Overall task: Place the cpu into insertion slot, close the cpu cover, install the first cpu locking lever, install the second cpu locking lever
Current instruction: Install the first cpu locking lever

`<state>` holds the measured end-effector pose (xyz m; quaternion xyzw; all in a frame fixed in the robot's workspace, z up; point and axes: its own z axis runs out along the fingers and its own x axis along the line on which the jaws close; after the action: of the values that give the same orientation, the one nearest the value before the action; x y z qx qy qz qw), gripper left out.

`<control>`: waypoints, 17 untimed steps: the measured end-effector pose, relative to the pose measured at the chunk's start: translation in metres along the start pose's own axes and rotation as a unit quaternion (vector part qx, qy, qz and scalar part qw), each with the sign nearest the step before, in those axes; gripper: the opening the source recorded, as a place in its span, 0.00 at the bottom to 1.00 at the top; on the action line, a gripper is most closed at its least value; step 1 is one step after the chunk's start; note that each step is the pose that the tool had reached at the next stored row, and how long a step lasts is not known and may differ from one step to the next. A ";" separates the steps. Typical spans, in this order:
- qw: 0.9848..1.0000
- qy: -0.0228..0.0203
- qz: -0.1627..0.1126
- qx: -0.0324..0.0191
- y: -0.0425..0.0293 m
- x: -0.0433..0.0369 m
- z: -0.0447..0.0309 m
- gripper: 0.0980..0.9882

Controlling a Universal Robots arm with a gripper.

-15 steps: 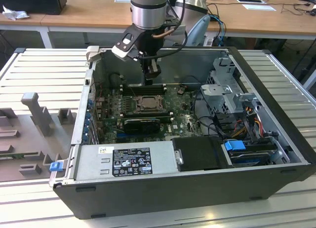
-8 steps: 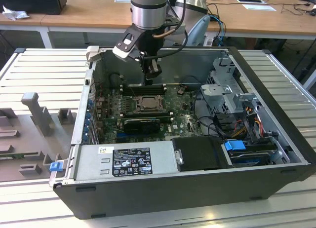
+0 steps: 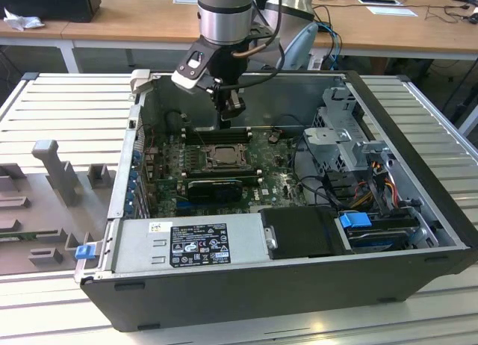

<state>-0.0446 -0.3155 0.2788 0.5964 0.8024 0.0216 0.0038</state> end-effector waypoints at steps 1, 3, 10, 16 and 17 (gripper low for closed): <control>1.000 0.000 -0.002 0.000 0.0000 0.0000 0.0000 0.01; 1.000 0.000 -0.009 0.000 0.0000 0.0000 0.0000 0.01; 1.000 0.001 -0.027 0.001 0.0000 0.0000 0.0000 0.01; 0.999 0.002 -0.047 0.001 0.0000 0.0000 0.0000 0.01; 0.999 0.002 -0.050 0.001 0.0000 0.0000 0.0000 0.01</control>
<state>-0.0446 -0.3155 0.2788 0.5558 0.8311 0.0217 0.0027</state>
